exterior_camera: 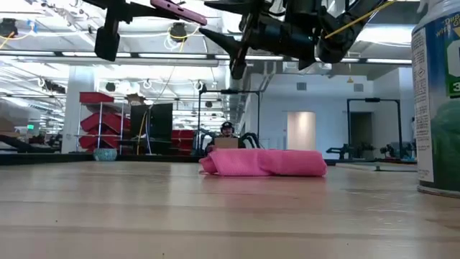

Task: Apply microfiber cloth
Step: Spray the back of the pink phone using the spray bottle

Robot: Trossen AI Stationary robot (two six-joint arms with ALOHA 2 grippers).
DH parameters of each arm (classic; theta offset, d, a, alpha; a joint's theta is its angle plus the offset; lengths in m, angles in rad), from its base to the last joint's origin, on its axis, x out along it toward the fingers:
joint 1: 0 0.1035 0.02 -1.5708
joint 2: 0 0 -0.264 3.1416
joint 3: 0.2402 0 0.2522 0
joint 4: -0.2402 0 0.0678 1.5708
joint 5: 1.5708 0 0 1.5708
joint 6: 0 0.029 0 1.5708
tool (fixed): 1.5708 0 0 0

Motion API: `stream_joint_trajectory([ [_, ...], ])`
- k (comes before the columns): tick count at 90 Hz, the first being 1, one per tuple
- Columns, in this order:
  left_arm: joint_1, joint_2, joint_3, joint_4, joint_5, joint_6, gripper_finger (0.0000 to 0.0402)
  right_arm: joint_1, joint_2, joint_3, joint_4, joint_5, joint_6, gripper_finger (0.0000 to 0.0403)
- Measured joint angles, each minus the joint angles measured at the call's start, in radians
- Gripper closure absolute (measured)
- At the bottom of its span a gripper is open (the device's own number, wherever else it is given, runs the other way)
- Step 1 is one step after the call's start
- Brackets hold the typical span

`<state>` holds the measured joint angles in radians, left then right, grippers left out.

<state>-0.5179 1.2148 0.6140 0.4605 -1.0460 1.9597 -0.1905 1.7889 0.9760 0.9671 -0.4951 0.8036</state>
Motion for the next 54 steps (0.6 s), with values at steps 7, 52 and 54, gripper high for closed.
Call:
stream_joint_trajectory([
  [7,0.0,0.0,0.01,0.002,0.002,0.003,0.04,0.0,0.0,0.0,-0.004,0.009,-0.006,0.021],
  [52,0.0,0.016,0.016,0.015,0.014,0.007,0.04,0.009,0.001,0.024,-0.017,0.029,-0.026,0.021],
  [54,0.0,0.016,0.016,0.02,0.014,0.007,0.04,0.01,0.001,0.028,-0.019,0.029,-0.027,0.021],
])
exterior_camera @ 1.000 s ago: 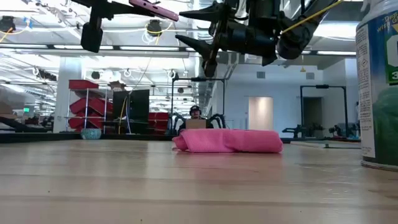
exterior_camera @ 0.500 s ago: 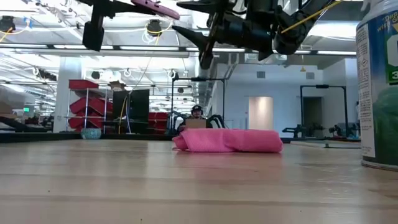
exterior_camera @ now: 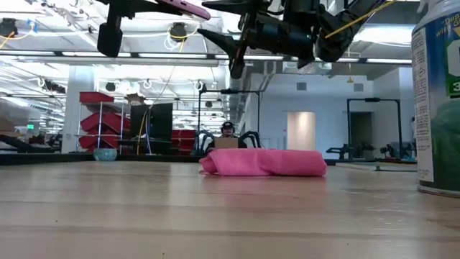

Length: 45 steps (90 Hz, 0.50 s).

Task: Apply microfiber cloth
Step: Spray the back of the pink phone using the spray bottle

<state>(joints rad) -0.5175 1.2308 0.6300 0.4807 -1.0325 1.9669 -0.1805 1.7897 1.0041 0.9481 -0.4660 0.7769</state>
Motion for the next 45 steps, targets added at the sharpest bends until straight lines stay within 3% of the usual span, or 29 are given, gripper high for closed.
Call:
stream_joint_trajectory([
  [31,0.0,0.0,0.0,0.007,0.003,0.008,0.04,0.011,0.0,0.016,-0.053,0.02,-0.015,0.0211],
  [45,0.0,0.0,0.0,0.008,0.007,0.009,0.04,0.01,0.0,0.017,-0.052,0.025,-0.018,0.0235],
])
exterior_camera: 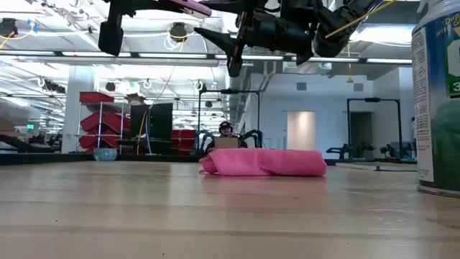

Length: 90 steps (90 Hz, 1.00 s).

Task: Apply microfiber cloth
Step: Spray the back of the pink phone using the spray bottle

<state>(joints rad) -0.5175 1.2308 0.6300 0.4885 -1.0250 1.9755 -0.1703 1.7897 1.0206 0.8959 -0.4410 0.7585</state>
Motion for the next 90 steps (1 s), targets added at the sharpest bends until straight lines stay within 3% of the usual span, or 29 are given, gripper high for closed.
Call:
stream_joint_trajectory([
  [22,0.005,0.0,0.0,-0.003,-0.001,0.0,0.04,0.0,0.0,0.001,-0.014,0.024,-0.032,0.0329],
  [34,0.005,0.0,0.0,-0.005,0.0,0.006,0.04,0.001,0.0,0.001,-0.014,0.025,-0.043,0.0349],
  [51,0.005,0.0,0.0,-0.002,0.008,0.003,0.04,0.008,0.0,0.001,-0.018,0.025,-0.053,0.0326],
  [78,0.007,0.0,0.0,0.002,0.026,0.003,0.04,0.013,0.0,0.001,-0.026,0.025,-0.038,0.0247],
  [90,0.007,0.0,0.0,0.002,0.025,0.003,0.04,0.013,0.0,0.001,-0.025,0.031,-0.05,0.0245],
])
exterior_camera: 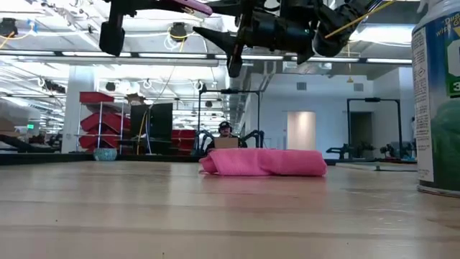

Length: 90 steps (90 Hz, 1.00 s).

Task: Apply microfiber cloth
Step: Spray the back of the pink phone using the spray bottle

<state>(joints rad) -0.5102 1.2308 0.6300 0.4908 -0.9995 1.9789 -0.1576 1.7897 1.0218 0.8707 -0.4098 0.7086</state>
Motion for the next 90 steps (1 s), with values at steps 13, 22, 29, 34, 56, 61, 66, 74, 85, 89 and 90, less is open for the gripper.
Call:
stream_joint_trajectory([
  [13,0.0,0.0,0.0,0.001,-0.001,0.0,0.04,0.002,0.007,0.018,-0.01,0.002,-0.003,0.027],
  [22,0.001,0.0,-0.001,-0.007,-0.008,-0.001,0.04,0.011,0.058,0.068,-0.005,-0.017,0.007,0.0279],
  [29,0.001,0.001,-0.001,-0.004,-0.008,-0.003,0.04,0.019,0.12,0.136,0.002,-0.065,0.044,0.0276],
  [34,0.001,0.001,-0.001,-0.003,-0.008,-0.004,0.04,0.022,0.162,0.178,0.018,-0.092,0.061,0.0271],
  [56,-0.001,0.0,-0.001,0.0,-0.034,-0.017,0.04,0.013,0.229,0.256,0.065,-0.176,0.097,0.0295],
  [61,-0.006,0.0,-0.001,-0.002,-0.035,-0.017,0.04,0.005,0.223,0.256,0.061,-0.193,0.083,0.0302],
  [66,-0.011,0.0,-0.001,0.0,-0.037,-0.017,0.04,-0.001,0.212,0.256,0.059,-0.215,0.08,0.0304],
  [74,-0.02,0.0,0.002,0.007,-0.036,-0.021,0.04,-0.015,0.191,0.256,0.052,-0.256,0.08,0.0301],
  [85,-0.029,0.0,0.003,0.0,-0.043,-0.032,0.04,-0.028,0.169,0.256,-0.002,-0.289,0.059,0.0289],
  [89,-0.03,0.0,0.003,0.0,-0.046,-0.035,0.04,-0.03,0.164,0.256,-0.019,-0.292,0.053,0.0284],
  [90,-0.03,0.0,0.003,0.0,-0.047,-0.035,0.04,-0.03,0.162,0.256,-0.023,-0.292,0.052,0.0283],
])
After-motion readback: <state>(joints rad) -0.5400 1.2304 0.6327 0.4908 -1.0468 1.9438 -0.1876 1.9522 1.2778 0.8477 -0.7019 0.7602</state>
